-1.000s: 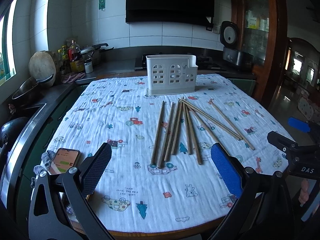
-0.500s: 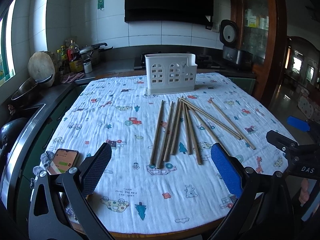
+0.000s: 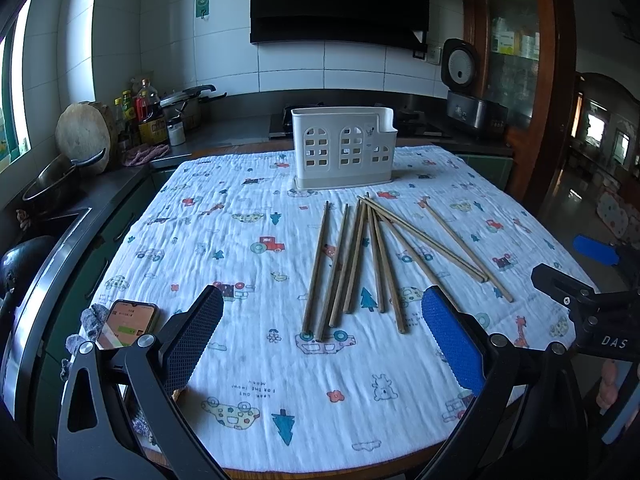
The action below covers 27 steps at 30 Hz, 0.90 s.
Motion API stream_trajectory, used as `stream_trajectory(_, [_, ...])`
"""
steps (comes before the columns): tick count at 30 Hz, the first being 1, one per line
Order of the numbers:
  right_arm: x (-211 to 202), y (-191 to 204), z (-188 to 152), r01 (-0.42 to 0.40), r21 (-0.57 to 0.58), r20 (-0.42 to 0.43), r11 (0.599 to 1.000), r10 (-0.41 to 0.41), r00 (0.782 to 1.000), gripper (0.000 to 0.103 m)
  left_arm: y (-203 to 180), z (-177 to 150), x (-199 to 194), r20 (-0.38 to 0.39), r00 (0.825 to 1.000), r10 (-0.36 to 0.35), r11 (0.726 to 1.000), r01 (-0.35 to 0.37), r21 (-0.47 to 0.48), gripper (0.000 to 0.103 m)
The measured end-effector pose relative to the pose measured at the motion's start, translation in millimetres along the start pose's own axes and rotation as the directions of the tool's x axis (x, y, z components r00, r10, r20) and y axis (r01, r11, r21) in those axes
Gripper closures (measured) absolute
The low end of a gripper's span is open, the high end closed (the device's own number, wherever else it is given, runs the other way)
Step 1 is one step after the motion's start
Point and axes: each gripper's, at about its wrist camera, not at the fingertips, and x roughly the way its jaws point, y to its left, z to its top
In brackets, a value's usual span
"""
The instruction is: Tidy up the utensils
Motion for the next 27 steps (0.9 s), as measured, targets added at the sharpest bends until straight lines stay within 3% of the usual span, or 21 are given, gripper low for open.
stream_trajectory(27, [22.2,-12.1,0.6,-0.048,0.024,-0.016,0.999,0.048,0.999,0.007,8.0,11.8,15.1,-0.014,1.000,0.005,1.000,-0.005,-0.013,0.005])
